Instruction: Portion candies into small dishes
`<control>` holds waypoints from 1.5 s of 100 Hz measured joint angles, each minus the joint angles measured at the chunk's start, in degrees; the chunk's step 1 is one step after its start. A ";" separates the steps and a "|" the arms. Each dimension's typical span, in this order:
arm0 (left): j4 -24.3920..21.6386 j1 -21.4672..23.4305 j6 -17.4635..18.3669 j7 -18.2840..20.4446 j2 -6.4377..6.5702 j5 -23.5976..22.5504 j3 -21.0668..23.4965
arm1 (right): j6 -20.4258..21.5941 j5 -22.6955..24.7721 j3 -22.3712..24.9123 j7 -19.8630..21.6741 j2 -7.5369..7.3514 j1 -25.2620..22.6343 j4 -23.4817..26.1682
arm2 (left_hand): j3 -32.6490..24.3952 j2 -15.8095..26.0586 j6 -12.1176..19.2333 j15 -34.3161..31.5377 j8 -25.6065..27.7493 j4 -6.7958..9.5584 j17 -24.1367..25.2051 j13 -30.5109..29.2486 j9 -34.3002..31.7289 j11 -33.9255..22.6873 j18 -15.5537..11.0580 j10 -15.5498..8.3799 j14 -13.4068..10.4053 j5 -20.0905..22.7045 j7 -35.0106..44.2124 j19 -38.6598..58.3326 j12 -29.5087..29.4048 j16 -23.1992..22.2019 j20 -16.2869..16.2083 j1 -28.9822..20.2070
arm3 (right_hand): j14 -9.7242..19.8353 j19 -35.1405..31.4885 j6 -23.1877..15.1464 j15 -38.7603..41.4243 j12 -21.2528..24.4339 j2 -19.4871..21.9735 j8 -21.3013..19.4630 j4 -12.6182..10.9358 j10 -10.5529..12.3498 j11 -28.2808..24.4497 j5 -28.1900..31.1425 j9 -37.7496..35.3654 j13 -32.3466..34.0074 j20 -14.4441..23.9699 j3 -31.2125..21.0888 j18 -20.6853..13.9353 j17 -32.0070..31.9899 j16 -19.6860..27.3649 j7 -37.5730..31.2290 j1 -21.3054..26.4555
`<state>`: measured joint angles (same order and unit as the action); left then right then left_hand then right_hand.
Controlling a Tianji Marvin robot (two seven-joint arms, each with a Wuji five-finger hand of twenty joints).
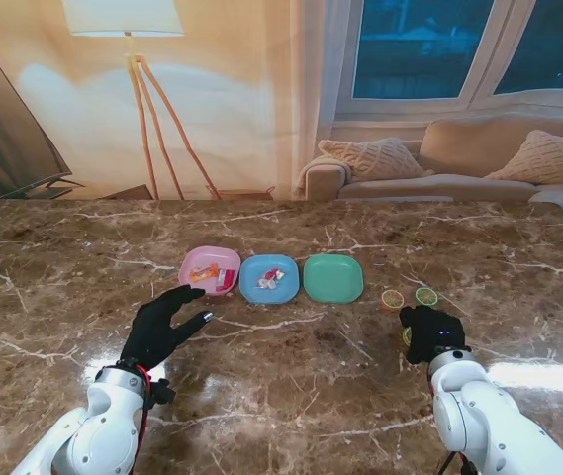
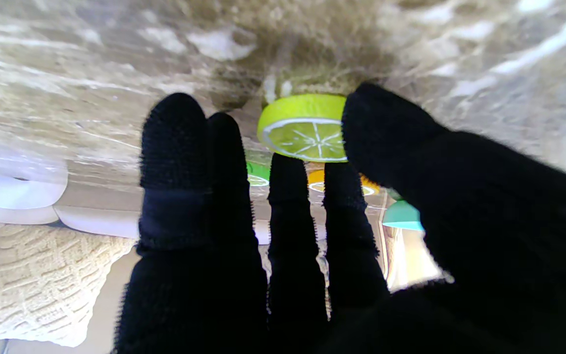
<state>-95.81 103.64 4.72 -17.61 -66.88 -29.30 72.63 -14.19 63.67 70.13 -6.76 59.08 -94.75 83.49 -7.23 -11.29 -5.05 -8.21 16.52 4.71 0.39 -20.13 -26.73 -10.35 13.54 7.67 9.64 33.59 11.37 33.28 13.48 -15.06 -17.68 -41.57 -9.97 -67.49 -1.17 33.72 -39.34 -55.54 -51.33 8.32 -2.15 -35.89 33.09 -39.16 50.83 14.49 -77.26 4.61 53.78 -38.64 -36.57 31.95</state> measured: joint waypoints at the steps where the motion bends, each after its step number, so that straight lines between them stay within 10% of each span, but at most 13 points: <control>1: 0.00 0.00 0.00 0.00 0.00 0.01 0.00 | 0.00 -0.07 -0.03 -0.06 0.00 0.03 -0.04 | 0.00 0.00 0.00 0.02 0.00 0.00 0.01 0.00 0.00 0.00 0.00 0.00 0.00 0.00 0.00 0.00 0.00 0.00 0.00 0.00 | 0.00 -0.01 0.00 0.00 -0.15 -0.05 0.02 0.00 -0.07 0.00 0.02 -0.10 0.00 0.00 -0.04 0.00 0.00 -0.29 -0.06 0.00; 25: -0.01 0.05 0.01 0.05 0.00 0.04 0.03 | 0.73 -1.08 -0.50 -2.29 0.16 0.57 -1.16 | 0.31 0.57 0.00 0.25 0.00 0.00 0.11 0.00 0.00 0.01 0.00 0.01 0.00 0.00 0.00 0.00 0.00 0.00 0.00 -0.01 | 0.00 -1.43 -0.72 -0.06 -3.10 -1.13 1.53 2.58 -1.10 4.15 2.27 -2.86 2.40 -0.04 -0.62 0.51 1.80 -1.04 -0.16 1.45; 44: -0.01 0.07 -0.01 0.05 0.00 0.05 0.03 | 2.84 -1.79 -1.01 -4.52 0.26 1.38 -2.78 | 0.33 0.58 0.00 0.25 0.00 0.00 0.22 0.00 0.00 0.01 0.00 0.03 0.00 0.00 0.00 0.00 0.00 0.00 0.00 -0.01 | 0.00 -6.73 -0.79 2.93 -4.16 -2.59 1.74 3.04 -2.10 6.45 3.47 -4.08 3.50 -12.28 -2.51 1.26 1.90 -2.61 -0.18 2.70; 150: 0.01 0.14 -0.01 0.28 -0.01 0.43 0.02 | 6.33 -0.12 0.65 -10.93 1.32 0.01 -4.42 | 0.43 0.78 -0.01 0.27 0.00 0.00 0.25 0.00 0.00 0.02 0.00 0.09 0.00 0.01 0.00 0.00 -0.01 0.01 0.00 -0.01 | 1.99 -8.81 -5.29 -1.22 -4.34 -4.82 5.73 3.97 -2.45 12.28 7.08 -9.14 7.17 -12.45 -2.01 1.19 2.03 1.10 -0.98 3.69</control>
<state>-95.81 103.78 4.70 -17.33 -66.89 -28.87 72.64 -7.85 63.55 70.78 -17.70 60.40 -94.74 79.07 -6.80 -10.51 -5.05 -7.95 16.52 4.71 0.64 -20.13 -26.73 -10.34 13.54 7.76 9.64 33.59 11.37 33.28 13.47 -15.05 -17.68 -41.58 -7.98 -76.30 -6.45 32.50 -43.68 -60.36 -45.60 12.30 -4.60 -23.61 40.17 -48.30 58.00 2.04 -79.28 5.80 55.81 -37.54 -37.54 35.64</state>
